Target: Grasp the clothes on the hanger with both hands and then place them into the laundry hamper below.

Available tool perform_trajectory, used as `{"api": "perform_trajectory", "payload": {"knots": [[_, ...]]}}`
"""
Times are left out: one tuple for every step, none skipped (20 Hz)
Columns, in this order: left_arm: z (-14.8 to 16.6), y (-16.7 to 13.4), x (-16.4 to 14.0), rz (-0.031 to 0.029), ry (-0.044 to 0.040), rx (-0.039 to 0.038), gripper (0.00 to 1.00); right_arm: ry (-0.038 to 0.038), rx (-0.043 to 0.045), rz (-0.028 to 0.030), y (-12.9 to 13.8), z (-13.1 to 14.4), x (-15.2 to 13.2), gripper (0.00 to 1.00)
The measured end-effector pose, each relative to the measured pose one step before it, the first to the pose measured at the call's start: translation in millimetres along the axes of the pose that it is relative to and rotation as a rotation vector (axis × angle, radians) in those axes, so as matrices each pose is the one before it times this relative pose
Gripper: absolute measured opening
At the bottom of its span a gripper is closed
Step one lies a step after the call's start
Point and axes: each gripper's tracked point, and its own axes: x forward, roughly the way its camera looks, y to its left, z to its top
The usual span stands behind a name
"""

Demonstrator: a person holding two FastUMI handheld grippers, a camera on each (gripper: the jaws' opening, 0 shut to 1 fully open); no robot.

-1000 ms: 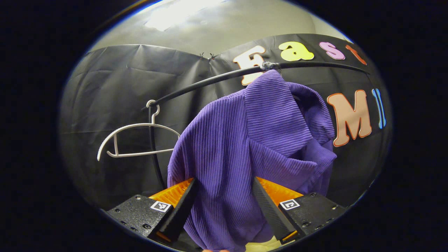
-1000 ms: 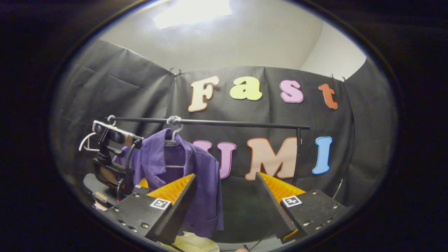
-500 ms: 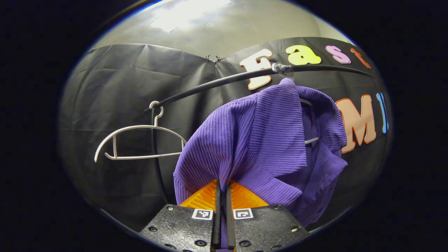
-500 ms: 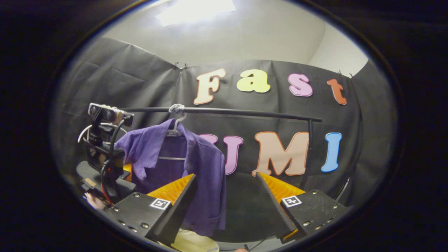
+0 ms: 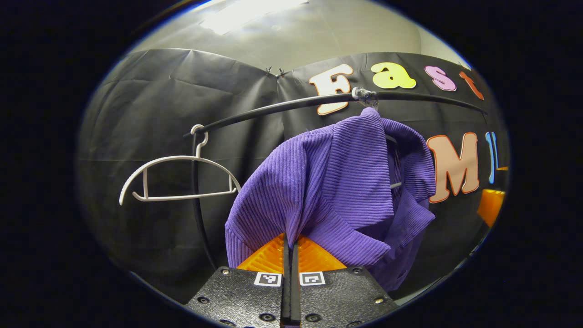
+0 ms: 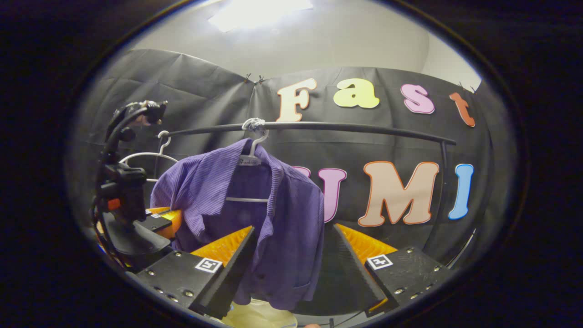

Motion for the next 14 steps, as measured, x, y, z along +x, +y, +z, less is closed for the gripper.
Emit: {"api": "perform_trajectory", "payload": {"knots": [[1.64, -0.27, -1.53, -0.00944, -0.0019, 0.00028, 0.01, 0.00602, 0.00565, 0.00887, 1.2, -2.44, 4.97, 1.0], [1.0, -1.27, -1.93, -0.01056, 0.00228, 0.00444, 0.01, 0.00648, 0.00652, 0.01022, 3.53, -4.26, 5.43, 1.0], [0.36, -0.13, -3.87, -0.00735, 0.00055, 0.00562, 0.0, 0.00543, 0.00512, 0.00705, 0.67, -2.21, 4.91, 1.0], [1.9, -0.02, -2.24, -0.00613, -0.00143, 0.00394, 0.0, 0.00656, 0.0043, 0.0069, 1.41, -2.64, 4.73, 1.0], [0.83, -0.15, -1.7, -0.00715, 0.00064, 0.00154, 0.0, 0.00566, 0.00465, 0.00791, 2.68, -2.62, 6.17, 0.96], [2.04, 0.12, -2.16, -0.00611, -0.00042, -0.00227, 0.0, 0.00423, 0.00496, 0.0099, 2.99, -2.07, 5.77, 1.0], [1.21, 0.88, -2.43, -0.00626, 0.00079, -0.00578, 0.0, 0.00544, 0.00458, 0.01103, 4.2, -3.65, 5.99, 1.0], [2.13, -0.07, -2.37, -0.00526, -0.00009, -0.00747, 0.0, 0.00982, 0.0044, 0.00889, 3.7, -4.12, 5.8, 1.0], [0.85, 0.33, -2.41, -0.00242, 0.00152, -0.00642, 0.0, 0.00923, 0.00665, 0.00747, 3.41, -3.86, 6.99, 0.96], [1.55, 1.17, -1.24, -0.00264, 0.00052, -0.00329, 0.0, 0.00863, 0.00756, 0.00614, 4.15, -4.67, 6.86, 0.96], [1.61, 0.89, -1.05, -0.00311, -0.0011, -0.00182, 0.01, 0.00617, 0.00874, 0.00333, 3.26, -3.86, 5.51, 0.96], [1.36, -0.52, -1.78, -0.00438, 0.00095, 0.00017, 0.0, 0.00685, 0.00969, 0.00213, 2.79, -3.42, 6.25, 1.0], [1.59, -0.1, -2.61, -0.0055, -0.0012, 0.00044, 0.0, 0.00655, 0.00908, 0.0021, 3.06, -3.49, 6.07, 0.96], [1.95, 0.4, -1.61, -0.00327, -0.00283, 0.00169, 0.0, 0.00699, 0.00841, 0.00012, 1.72, -4.24, 5.95, 1.0]]}}
